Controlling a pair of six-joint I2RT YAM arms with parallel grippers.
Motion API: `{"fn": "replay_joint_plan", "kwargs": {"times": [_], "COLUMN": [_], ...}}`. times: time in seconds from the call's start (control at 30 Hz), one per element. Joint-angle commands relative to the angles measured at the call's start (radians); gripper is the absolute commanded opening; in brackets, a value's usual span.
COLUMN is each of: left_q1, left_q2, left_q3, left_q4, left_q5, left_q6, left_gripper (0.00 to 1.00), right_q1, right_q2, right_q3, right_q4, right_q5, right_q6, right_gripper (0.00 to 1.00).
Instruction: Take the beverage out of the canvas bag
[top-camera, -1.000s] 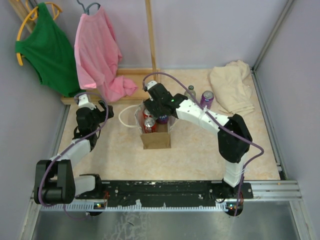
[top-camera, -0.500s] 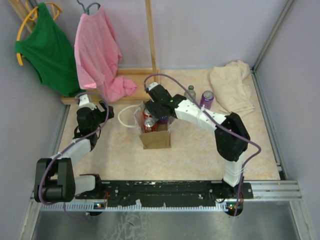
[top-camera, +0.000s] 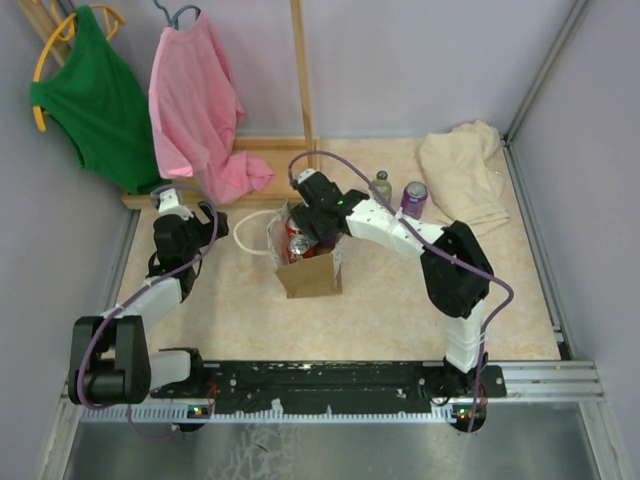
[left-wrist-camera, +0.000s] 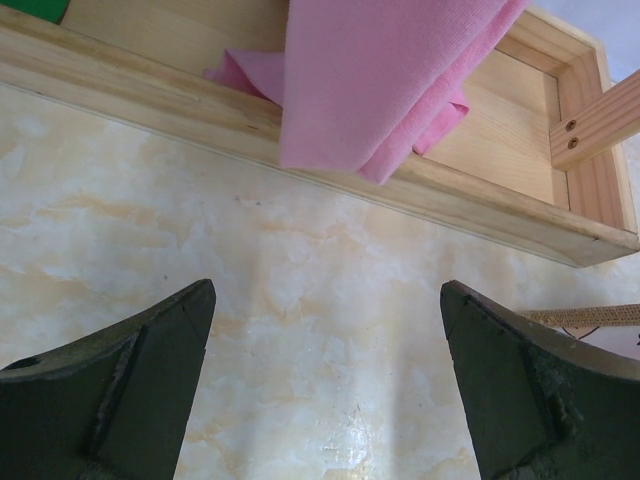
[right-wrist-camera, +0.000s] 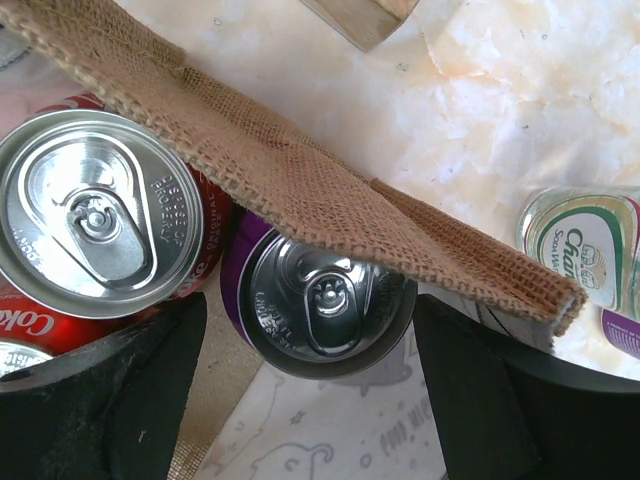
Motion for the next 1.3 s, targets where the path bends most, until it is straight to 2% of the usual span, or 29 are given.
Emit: {"fn": "replay_joint_plan", "kwargs": {"times": [0.0, 0.23, 0.33, 0.43, 0.5, 0.8, 0.9, 0.93, 0.97, 1.27], "left_q1": [-0.002, -0.002, -0.002, -0.003, -0.002, -0.003, -0.003, -0.002, -0.003, -0.003], "left_q2": [0.005, 0.002, 0.003, 0.006, 0.006, 0.011, 0.010, 0.009, 0.008, 0.006], "left_q3": [0.017, 0.016, 0.016, 0.016, 0.014, 0.014, 0.014, 0.014, 0.013, 0.013], "left_q4": [0.021, 0.021, 0.021, 0.022, 0.022, 0.027, 0.026, 0.025, 0.025, 0.026], "left_q5": [0.015, 0.019, 0.020, 0.023, 0.025, 0.029, 0.029, 0.029, 0.028, 0.029], "left_q6": [-0.007, -0.009, -0.011, -0.013, -0.014, -0.017, -0.018, -0.016, -0.016, -0.021], "left_gripper": [1.00, 1.00, 1.00, 1.00, 1.00, 1.00, 1.00, 1.00, 1.00, 1.00], "right_q1": [-0.019, -0.020, -0.020, -0.020, -0.020, -0.018, -0.013, -0.010, -0.007, 0.021], "right_q2": [0.032, 0.065, 0.077, 0.081, 0.075, 0.030, 0.003, -0.007, -0.016, -0.118], "right_q3": [0.005, 0.012, 0.013, 0.009, 0.002, -0.027, -0.027, -0.027, -0.024, 0.033], "right_q4": [0.054, 0.085, 0.089, 0.093, 0.093, 0.095, 0.095, 0.095, 0.096, 0.084], "right_q5": [0.026, 0.027, 0.033, 0.050, 0.061, 0.069, 0.062, 0.060, 0.064, 0.074], "right_q6": [-0.032, -0.037, -0.036, -0.033, -0.031, -0.028, -0.028, -0.030, -0.030, -0.041], "right_gripper": [0.84, 0.82, 0.76, 0.59, 0.52, 0.33, 0.17, 0.03, 0.00, 0.00]}}
